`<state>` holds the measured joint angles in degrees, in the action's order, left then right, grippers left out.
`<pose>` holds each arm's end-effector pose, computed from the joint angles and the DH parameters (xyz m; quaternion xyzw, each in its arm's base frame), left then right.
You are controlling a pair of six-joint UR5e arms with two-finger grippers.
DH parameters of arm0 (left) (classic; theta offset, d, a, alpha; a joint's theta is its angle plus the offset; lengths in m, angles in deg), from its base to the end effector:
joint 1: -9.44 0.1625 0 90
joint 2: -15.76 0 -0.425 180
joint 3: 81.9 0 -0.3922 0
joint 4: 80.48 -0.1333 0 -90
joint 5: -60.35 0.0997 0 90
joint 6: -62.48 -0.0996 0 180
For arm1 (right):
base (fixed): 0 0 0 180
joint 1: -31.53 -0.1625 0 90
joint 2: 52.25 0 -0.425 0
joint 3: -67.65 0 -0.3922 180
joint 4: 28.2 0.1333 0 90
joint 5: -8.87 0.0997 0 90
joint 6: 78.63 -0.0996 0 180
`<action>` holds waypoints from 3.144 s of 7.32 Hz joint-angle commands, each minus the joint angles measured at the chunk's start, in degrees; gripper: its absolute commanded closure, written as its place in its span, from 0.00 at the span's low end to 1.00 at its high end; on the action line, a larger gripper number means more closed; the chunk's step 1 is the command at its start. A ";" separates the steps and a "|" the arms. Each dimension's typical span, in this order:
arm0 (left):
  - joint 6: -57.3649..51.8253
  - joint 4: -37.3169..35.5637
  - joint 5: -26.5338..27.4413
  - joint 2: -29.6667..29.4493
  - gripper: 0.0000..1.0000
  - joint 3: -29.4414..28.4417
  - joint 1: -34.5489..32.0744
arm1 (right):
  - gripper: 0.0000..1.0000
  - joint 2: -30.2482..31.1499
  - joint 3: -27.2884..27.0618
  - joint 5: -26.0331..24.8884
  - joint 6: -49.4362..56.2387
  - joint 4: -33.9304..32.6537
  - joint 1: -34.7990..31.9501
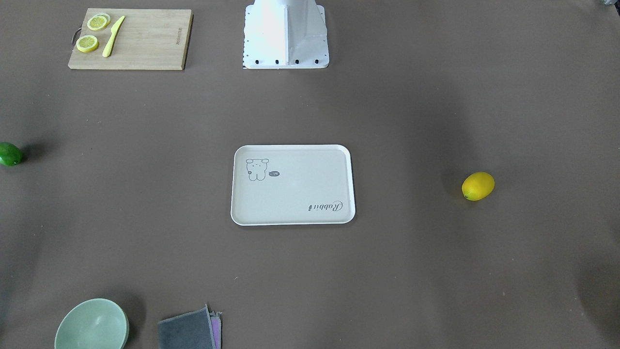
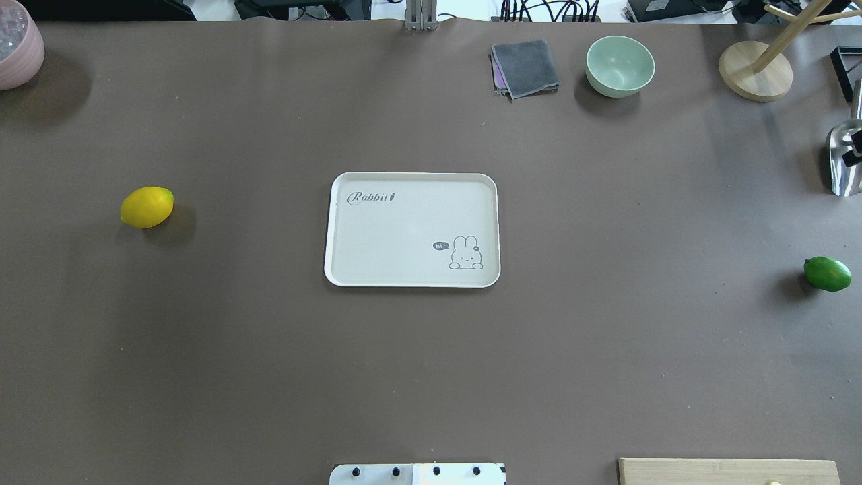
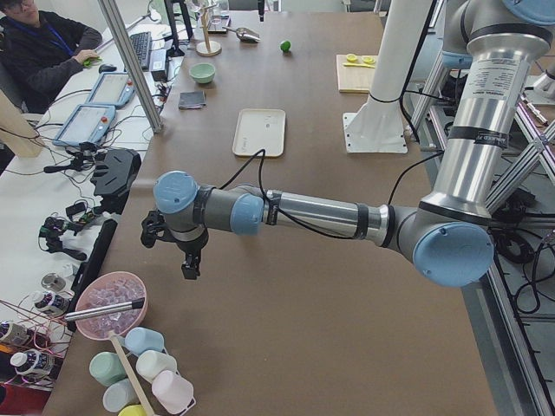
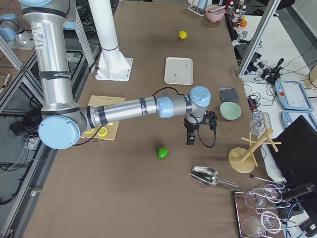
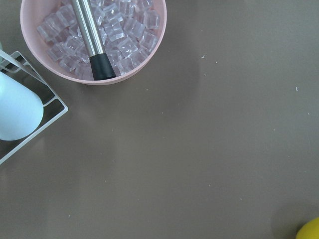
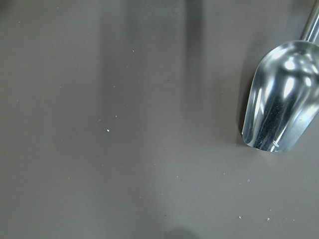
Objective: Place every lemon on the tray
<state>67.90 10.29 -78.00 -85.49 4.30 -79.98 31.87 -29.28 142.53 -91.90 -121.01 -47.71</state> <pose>-0.0530 -0.5805 0.5797 0.0439 0.4113 -0.0091 0.9104 -0.0368 -0.5393 0.5520 0.0020 -0.3792 -0.0121 0.9252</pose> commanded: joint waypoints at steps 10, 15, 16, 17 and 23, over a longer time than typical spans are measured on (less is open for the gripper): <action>4.32 21.52 0.53 9.75 0.01 1.51 0.39 | 0.00 0.52 -1.78 0.11 0.17 0.09 0.49; 10.05 23.92 -0.08 2.39 0.00 2.74 15.65 | 0.00 -1.76 -3.18 0.19 -0.27 0.09 8.03; 9.88 23.93 0.35 0.19 0.01 2.56 19.16 | 0.00 -1.94 -3.27 0.28 -0.35 0.18 8.92; 9.79 23.93 0.70 -1.66 0.01 2.30 21.72 | 0.00 -1.94 -3.27 0.28 -0.27 0.09 9.28; 4.96 25.60 13.63 -3.26 0.01 2.39 32.29 | 0.00 -2.38 -3.97 0.28 -0.26 0.09 10.24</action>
<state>74.69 35.71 -65.29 -88.92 6.69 -48.90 29.49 -33.21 142.81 -92.12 -120.89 -37.72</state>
